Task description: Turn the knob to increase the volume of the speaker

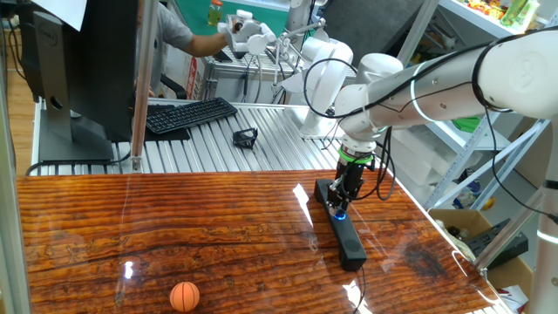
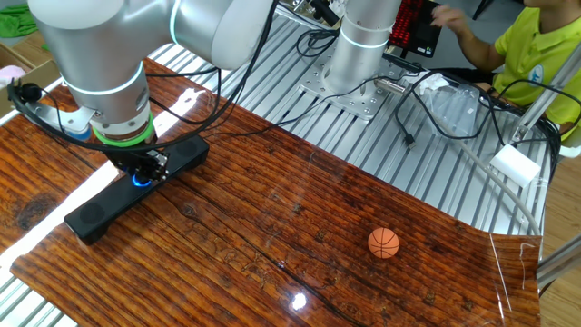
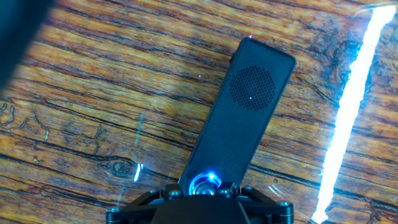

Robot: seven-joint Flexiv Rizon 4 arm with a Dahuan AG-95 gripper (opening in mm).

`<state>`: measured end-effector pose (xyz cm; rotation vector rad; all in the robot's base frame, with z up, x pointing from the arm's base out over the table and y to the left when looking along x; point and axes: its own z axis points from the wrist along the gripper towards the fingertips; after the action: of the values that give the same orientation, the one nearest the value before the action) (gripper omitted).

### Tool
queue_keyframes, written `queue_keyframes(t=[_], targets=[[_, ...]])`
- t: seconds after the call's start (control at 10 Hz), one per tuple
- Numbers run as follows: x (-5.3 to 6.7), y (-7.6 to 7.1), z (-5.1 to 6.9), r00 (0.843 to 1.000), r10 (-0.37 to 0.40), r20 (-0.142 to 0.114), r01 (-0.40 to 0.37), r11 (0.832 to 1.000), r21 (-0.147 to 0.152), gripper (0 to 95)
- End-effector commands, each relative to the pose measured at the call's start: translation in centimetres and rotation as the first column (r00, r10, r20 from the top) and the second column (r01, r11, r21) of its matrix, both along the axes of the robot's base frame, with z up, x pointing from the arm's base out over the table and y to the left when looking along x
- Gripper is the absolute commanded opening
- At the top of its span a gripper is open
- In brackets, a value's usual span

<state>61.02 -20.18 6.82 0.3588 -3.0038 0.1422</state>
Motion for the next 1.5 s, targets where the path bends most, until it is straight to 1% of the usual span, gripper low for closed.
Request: queue_keyframes(t=[0.1,1.0,1.1,1.5], targets=[[0.0,-0.24,-0.18,1.0,0.0,0.001,0.0,1.0,0.007,38.0],[-0.24,-0.44,-0.44,1.0,-0.001,0.002,0.001,1.0,0.003,38.0],[-0.25,-0.44,-0.44,1.0,0.0,0.003,0.0,1.0,0.004,19.0],[-0.26,-0.44,-0.44,1.0,0.0,0.005,0.0,1.0,0.001,19.0]])
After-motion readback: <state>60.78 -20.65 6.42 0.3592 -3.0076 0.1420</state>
